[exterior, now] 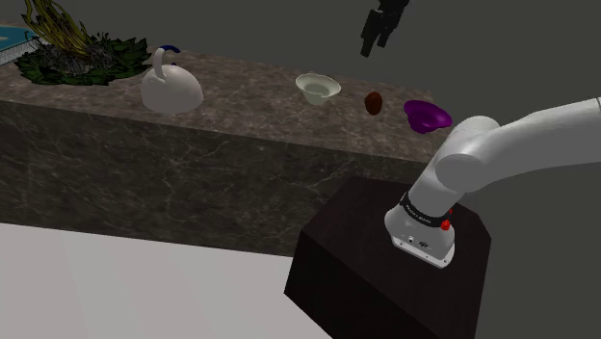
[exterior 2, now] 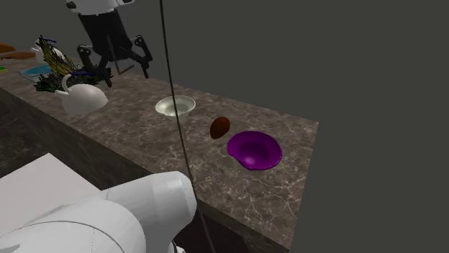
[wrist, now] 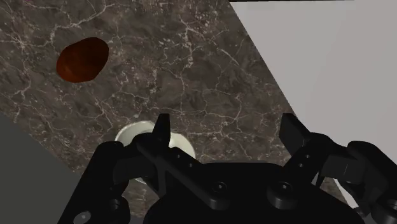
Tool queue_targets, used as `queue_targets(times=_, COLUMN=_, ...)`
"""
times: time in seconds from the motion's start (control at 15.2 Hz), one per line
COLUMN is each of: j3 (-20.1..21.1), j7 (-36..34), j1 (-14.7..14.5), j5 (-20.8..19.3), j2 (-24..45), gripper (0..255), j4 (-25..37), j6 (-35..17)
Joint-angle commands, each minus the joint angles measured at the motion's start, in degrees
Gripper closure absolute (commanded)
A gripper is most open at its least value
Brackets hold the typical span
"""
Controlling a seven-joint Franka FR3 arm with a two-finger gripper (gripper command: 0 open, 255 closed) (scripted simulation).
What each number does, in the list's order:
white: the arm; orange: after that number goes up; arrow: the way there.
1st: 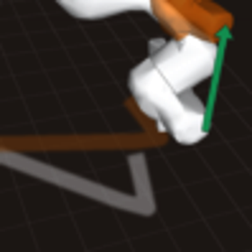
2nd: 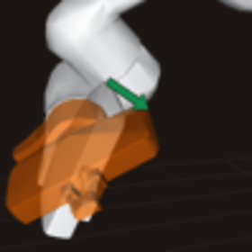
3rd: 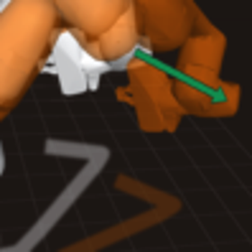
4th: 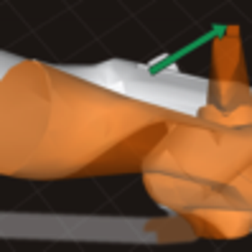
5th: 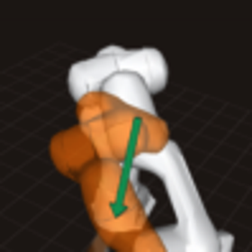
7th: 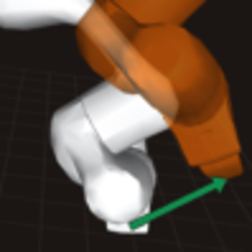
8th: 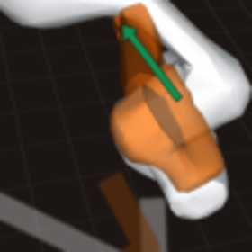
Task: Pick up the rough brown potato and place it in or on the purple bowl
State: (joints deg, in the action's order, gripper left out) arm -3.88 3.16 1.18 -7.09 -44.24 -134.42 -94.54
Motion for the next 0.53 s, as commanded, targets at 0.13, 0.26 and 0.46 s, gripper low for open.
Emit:
queue_targets(times=0.13, j3=-0.2, j7=-2.66, j1=1.68, j5=-0.95, j2=3.05, gripper=0, j4=-0.52, j6=-2.45)
queue_targets(times=0.26, j3=-0.44, j7=-5.34, j1=3.37, j5=-1.9, j2=6.2, gripper=0, j4=-0.84, j6=-4.79)
queue_targets(times=0.46, j3=-0.96, j7=-9.41, j1=5.86, j5=-3.38, j2=11.05, gripper=0, j4=-0.97, j6=-8.03)
